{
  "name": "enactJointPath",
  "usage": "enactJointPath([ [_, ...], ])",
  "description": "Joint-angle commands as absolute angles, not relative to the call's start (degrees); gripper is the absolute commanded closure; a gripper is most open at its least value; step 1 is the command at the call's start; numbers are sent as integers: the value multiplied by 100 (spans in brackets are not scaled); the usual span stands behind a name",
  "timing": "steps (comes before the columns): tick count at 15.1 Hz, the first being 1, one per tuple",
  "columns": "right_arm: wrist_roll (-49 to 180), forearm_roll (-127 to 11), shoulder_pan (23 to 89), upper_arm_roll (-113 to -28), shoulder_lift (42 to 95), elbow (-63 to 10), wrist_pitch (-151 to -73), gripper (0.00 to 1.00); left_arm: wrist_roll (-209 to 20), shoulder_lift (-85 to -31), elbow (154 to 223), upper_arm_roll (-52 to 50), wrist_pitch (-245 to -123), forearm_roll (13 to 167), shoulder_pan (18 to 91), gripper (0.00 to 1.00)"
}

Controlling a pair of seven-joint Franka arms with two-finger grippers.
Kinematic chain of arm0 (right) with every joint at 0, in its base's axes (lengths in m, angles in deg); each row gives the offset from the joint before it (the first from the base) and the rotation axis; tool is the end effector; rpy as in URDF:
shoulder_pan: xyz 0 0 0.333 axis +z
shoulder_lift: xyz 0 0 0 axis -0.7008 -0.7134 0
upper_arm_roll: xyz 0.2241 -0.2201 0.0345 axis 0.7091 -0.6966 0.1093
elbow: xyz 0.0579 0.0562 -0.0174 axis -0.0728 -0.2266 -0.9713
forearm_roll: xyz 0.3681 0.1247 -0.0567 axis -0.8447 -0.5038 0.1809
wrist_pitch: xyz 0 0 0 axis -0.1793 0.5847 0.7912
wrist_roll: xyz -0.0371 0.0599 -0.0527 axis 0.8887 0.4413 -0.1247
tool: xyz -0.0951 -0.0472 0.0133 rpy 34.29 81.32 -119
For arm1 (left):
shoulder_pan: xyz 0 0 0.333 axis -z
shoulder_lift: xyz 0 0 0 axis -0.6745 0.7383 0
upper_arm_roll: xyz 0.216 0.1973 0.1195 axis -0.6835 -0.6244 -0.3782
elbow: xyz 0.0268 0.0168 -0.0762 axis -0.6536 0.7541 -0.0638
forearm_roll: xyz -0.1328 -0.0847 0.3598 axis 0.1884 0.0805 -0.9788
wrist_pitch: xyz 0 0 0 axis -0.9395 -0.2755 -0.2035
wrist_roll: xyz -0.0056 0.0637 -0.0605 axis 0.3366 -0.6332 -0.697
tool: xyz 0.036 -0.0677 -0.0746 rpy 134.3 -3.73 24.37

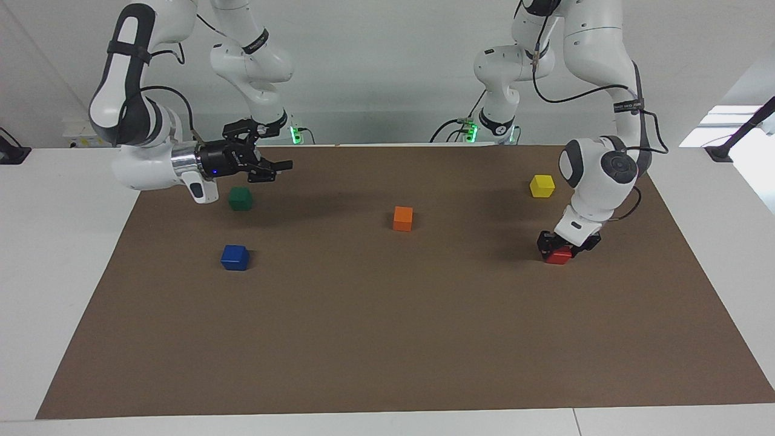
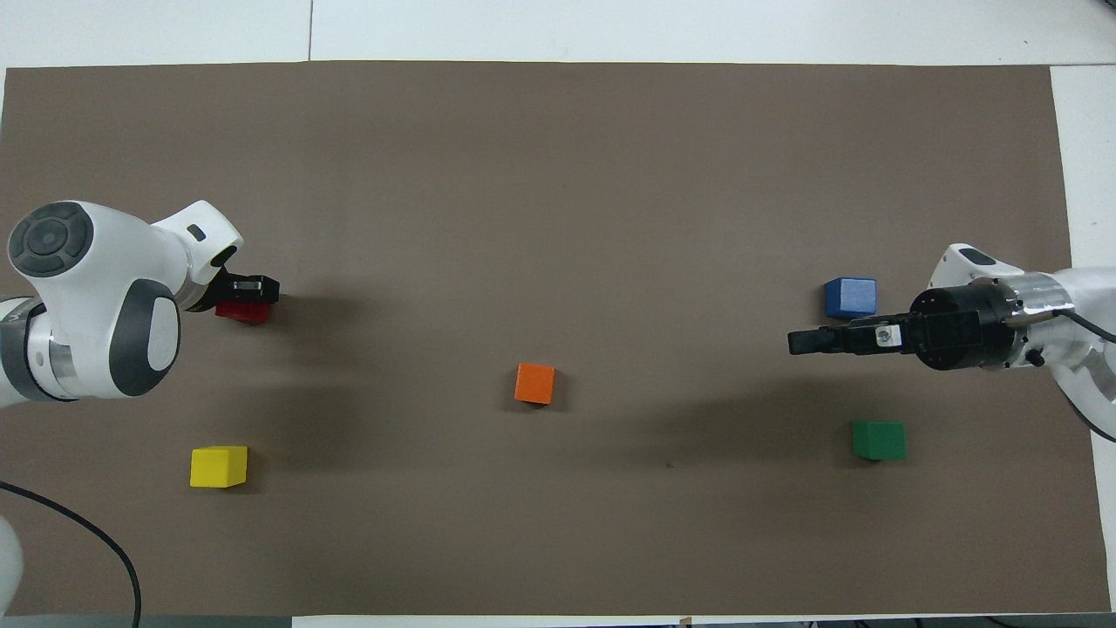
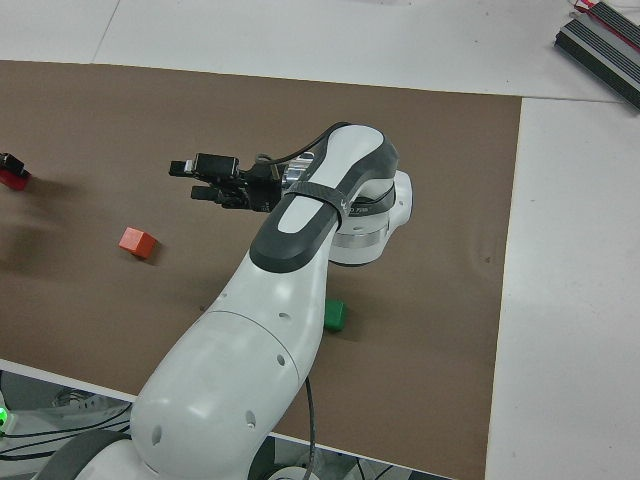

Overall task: Transfer red block to right arm and stack on blue block
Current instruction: 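Grasp the red cube with the left gripper while the right gripper advances, then carry the red cube toward the right gripper while the right gripper meets it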

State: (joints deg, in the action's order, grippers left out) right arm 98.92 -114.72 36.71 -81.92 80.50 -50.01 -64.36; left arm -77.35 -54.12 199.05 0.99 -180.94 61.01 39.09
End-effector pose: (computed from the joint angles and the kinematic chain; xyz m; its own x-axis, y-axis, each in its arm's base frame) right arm 0.4951 0.0290 0.4255 0.9956 0.0860 0.0378 0.0211 0.1874 -0.9821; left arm 0.5795 -0.0144 0.3102 0.9947 -0.1008 0.0210 -0.1001 -0.9944 -0.0332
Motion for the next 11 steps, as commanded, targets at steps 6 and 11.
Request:
enactJointPath([
  [6, 10437, -13232, 4316, -8194, 7169, -5433, -4994, 0, -10101, -5705, 18511, 255, -15452, 6509, 4074, 100],
  [11, 10438, -14716, 5220, -8159, 7125, -5696, -4844, 0, -12812, -6082, 17277, 641, -13740, 7950, 4074, 100],
])
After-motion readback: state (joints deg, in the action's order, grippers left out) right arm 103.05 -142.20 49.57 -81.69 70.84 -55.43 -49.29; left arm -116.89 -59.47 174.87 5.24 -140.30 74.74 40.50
